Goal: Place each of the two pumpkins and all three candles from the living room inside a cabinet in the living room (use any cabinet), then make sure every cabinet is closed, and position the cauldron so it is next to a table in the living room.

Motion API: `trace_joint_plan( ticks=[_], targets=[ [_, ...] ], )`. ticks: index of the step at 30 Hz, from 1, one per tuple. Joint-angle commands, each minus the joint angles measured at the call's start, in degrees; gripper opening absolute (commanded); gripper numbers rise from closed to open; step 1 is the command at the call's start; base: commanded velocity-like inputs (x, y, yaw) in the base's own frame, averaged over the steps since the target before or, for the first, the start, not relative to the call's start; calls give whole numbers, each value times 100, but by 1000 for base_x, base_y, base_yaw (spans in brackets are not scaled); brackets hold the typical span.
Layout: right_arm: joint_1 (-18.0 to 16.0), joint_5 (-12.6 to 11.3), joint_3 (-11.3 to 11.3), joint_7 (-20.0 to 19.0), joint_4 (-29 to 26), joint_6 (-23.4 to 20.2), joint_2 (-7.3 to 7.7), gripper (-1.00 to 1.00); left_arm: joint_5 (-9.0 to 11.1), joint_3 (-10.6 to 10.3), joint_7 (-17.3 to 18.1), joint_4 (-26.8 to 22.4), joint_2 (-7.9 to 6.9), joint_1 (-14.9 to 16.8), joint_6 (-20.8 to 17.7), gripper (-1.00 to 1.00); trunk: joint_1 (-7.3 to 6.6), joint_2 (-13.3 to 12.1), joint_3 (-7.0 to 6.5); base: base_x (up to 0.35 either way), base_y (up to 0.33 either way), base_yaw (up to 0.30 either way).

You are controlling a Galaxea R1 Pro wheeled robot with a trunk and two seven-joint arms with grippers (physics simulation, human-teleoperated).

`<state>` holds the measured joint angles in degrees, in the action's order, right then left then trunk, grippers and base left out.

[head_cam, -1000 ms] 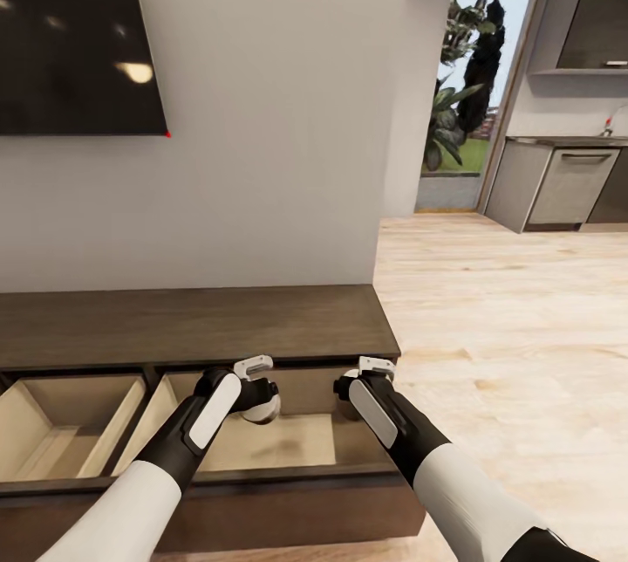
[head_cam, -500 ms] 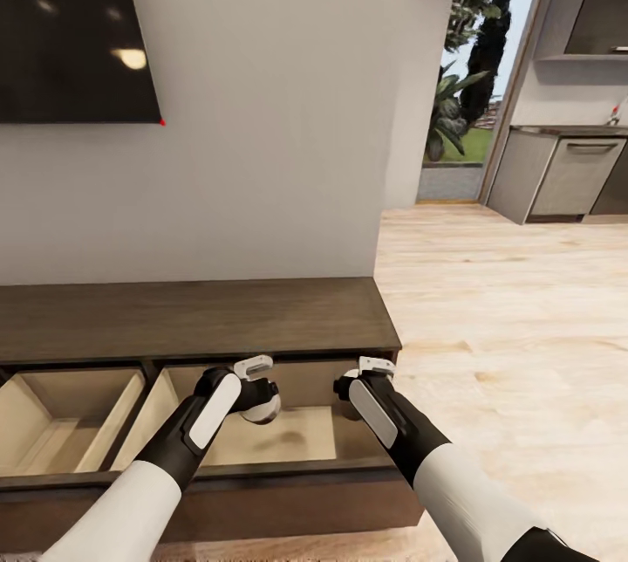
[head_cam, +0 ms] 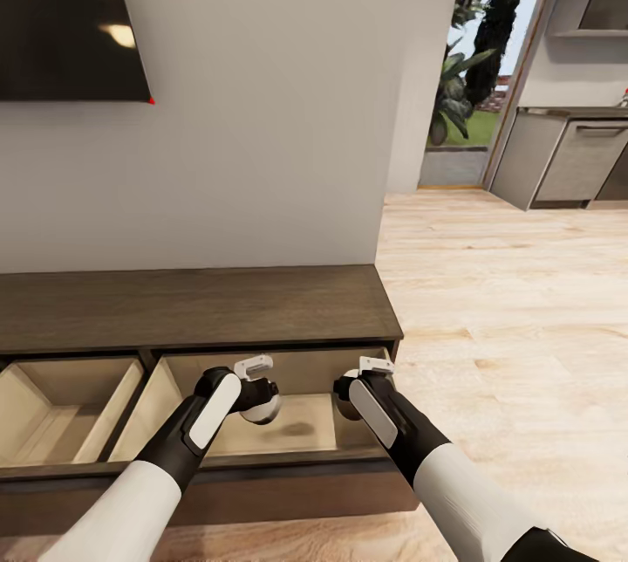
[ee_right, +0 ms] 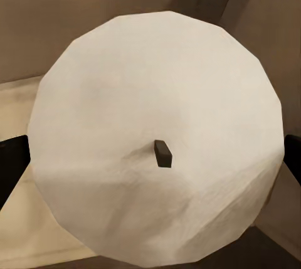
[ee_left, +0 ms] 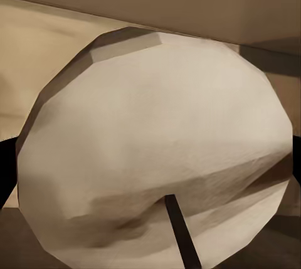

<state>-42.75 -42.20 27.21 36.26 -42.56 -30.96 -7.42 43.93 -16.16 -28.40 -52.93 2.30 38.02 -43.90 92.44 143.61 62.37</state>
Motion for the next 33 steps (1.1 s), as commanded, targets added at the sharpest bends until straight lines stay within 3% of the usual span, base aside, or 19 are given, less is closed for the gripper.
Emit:
trace_joint_plan(
  ticks=[1, 10, 11, 24, 25, 33],
  targets=[
    [-5, -52, 21, 57, -7, -6, 3, -100, 45, -10, -57, -7, -2, 3, -11, -100, -1, 2, 5, 0, 0, 0],
    [-5, -52, 21, 57, -7, -6, 3, -100, 45, -10, -56, -7, -2, 3, -10, -100, -1, 2, 5, 0, 0, 0],
    [-5, -52, 21, 57, -7, -6, 3, 100, 45, -10, -56, -7, -2, 3, -11, -100, -1, 2, 5, 0, 0, 0],
    [-5, -52, 21, 57, -7, -6, 3, 100, 45, -10, -52, -7, -2, 3, -6, -100, -1, 2, 5, 0, 0, 0],
    [-5, -52, 21, 57, -7, -6, 3, 100, 45, -10, -54, -7, -5, 3, -5, 100, -1, 2, 5, 0, 0, 0],
    [-5, -52, 21, 57, -7, -6, 4, 100, 45, -10, -53, -14, -5, 3, -8, 100, -1, 2, 5, 0, 0, 0]
  ],
)
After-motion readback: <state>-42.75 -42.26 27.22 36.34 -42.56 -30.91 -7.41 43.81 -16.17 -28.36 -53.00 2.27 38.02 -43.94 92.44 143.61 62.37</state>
